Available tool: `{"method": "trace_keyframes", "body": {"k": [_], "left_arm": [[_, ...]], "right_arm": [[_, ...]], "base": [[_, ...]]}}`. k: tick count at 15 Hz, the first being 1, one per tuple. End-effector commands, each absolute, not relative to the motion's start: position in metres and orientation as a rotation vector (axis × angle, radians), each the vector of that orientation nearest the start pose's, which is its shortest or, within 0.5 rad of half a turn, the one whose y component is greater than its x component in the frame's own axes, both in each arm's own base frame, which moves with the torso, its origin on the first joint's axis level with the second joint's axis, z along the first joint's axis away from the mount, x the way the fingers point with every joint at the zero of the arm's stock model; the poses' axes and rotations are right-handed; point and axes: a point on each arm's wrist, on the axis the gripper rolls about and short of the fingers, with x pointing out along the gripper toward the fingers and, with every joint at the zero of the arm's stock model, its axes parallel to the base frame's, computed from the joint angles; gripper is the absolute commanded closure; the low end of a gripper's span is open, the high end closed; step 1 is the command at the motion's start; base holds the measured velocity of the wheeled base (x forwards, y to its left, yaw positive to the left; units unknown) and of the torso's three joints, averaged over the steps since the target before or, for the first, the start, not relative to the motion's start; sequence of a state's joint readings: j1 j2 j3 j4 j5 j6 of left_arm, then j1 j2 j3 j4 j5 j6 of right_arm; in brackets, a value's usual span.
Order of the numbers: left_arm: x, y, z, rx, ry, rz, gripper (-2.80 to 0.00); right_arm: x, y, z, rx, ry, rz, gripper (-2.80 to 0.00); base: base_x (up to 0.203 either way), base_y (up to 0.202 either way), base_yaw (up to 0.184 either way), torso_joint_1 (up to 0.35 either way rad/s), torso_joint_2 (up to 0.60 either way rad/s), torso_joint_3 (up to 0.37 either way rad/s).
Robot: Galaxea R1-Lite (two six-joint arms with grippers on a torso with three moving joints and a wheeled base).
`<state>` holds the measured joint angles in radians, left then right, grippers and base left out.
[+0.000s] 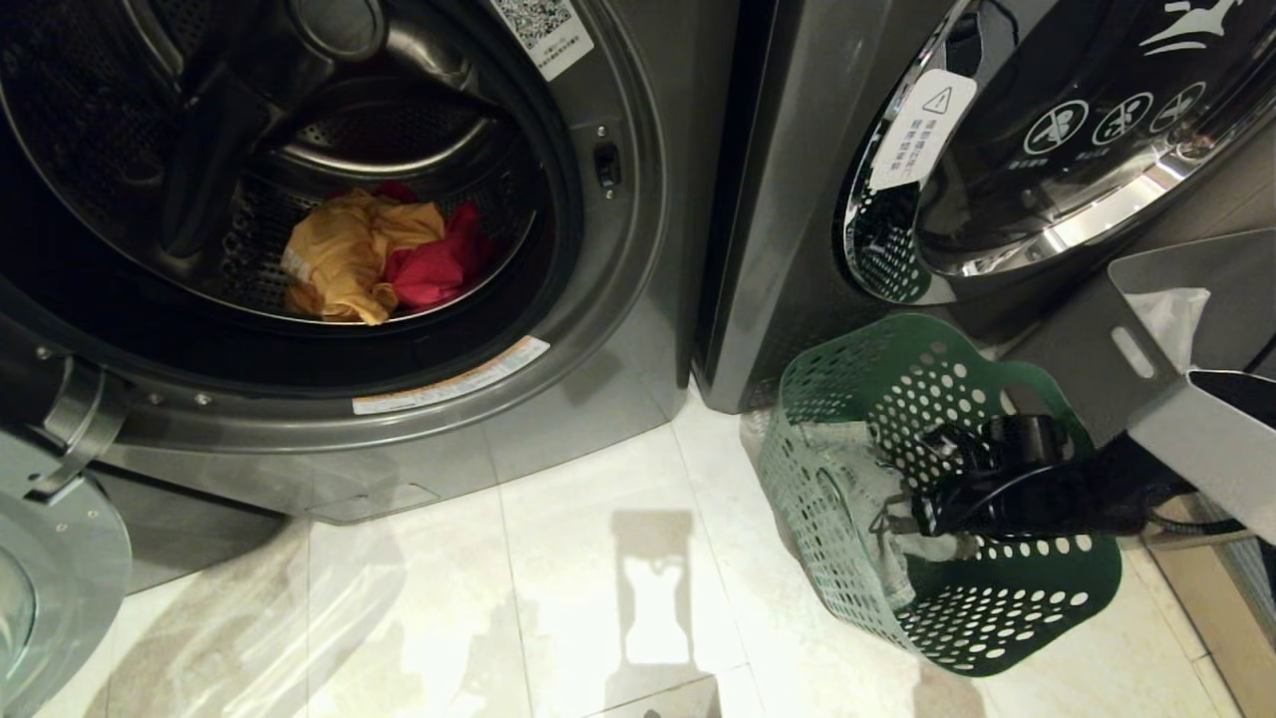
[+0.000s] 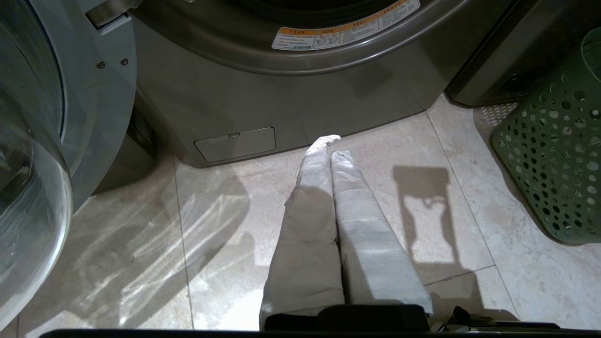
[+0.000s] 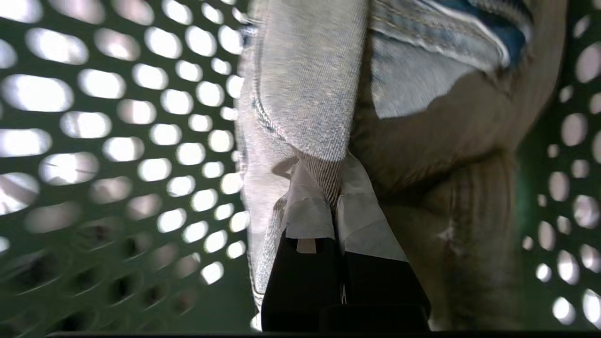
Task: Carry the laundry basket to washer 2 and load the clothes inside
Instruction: Place the clothes into the washing machine
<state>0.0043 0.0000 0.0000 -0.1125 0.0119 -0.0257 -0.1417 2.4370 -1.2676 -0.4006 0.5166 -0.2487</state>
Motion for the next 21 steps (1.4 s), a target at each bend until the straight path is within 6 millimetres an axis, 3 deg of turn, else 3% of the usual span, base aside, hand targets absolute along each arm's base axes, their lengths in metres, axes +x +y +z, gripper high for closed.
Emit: {"method": "trace_keyframes", "body": {"k": [1, 7, 15, 16, 21], "left_arm": [[-0.02, 0.0, 0.076, -0.026, -0.074, 0.016, 0.0], [-0.02, 0.0, 0.076, -0.026, -0.074, 0.016, 0.0], [-0.02, 0.0, 0.076, -0.026, -0.074, 0.016, 0.0], [-0.02, 0.0, 0.076, -0.026, -0.074, 0.016, 0.0], [-0.02, 0.0, 0.076, -0.026, -0.074, 0.016, 0.0]], "right_arm": [[0.418, -0.048, 0.039, -0.006, 0.614, 0.44, 0.0], [0.395, -0.045, 0.068, 0.009, 0.59, 0.431, 0.0], [0.393, -0.045, 0.065, 0.054, 0.61, 0.421, 0.0], [0.393, -0.045, 0.062, 0.067, 0.621, 0.417, 0.0], [0.401, -0.075, 0.001, 0.139, 0.731, 0.355, 0.0]], "base": [[0.0, 0.0, 0.0, 0.0, 0.0, 0.0], [0.0, 0.0, 0.0, 0.0, 0.0, 0.0], [0.0, 0.0, 0.0, 0.0, 0.0, 0.0], [0.0, 0.0, 0.0, 0.0, 0.0, 0.0], [0.0, 0.0, 0.0, 0.0, 0.0, 0.0]]}}
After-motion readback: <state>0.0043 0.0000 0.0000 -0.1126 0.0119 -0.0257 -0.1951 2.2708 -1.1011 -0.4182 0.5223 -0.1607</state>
